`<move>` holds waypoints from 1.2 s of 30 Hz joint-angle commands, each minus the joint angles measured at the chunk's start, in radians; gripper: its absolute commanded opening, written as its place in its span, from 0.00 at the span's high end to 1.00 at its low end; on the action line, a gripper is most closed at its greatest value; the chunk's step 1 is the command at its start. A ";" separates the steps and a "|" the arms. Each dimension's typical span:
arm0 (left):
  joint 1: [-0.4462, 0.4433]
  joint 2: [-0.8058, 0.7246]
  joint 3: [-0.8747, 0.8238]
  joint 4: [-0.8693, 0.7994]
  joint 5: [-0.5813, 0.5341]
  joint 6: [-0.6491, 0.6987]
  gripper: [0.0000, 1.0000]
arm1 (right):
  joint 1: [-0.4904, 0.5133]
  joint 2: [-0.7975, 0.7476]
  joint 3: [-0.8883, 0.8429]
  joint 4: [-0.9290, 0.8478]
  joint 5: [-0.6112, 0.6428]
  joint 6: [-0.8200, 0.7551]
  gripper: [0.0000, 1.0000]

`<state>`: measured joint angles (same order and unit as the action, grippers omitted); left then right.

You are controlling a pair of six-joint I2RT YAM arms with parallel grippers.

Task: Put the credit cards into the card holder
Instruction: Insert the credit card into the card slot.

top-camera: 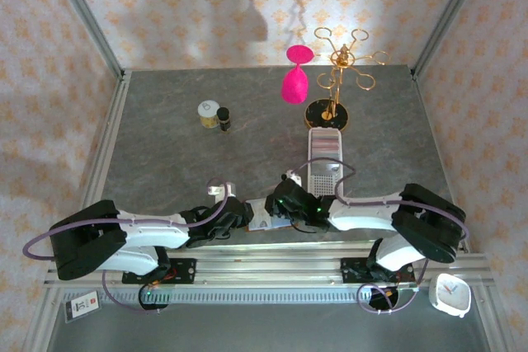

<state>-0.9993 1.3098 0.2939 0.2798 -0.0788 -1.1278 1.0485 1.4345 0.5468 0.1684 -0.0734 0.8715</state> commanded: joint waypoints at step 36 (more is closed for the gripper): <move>0.027 0.104 -0.043 0.016 0.085 0.021 0.60 | 0.077 -0.420 -0.132 -0.214 0.493 0.100 1.00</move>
<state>-0.9985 1.3197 0.2794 0.3542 -0.0704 -1.1091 1.1233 1.1187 0.4545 0.0540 0.2100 0.9226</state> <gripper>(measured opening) 0.403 0.051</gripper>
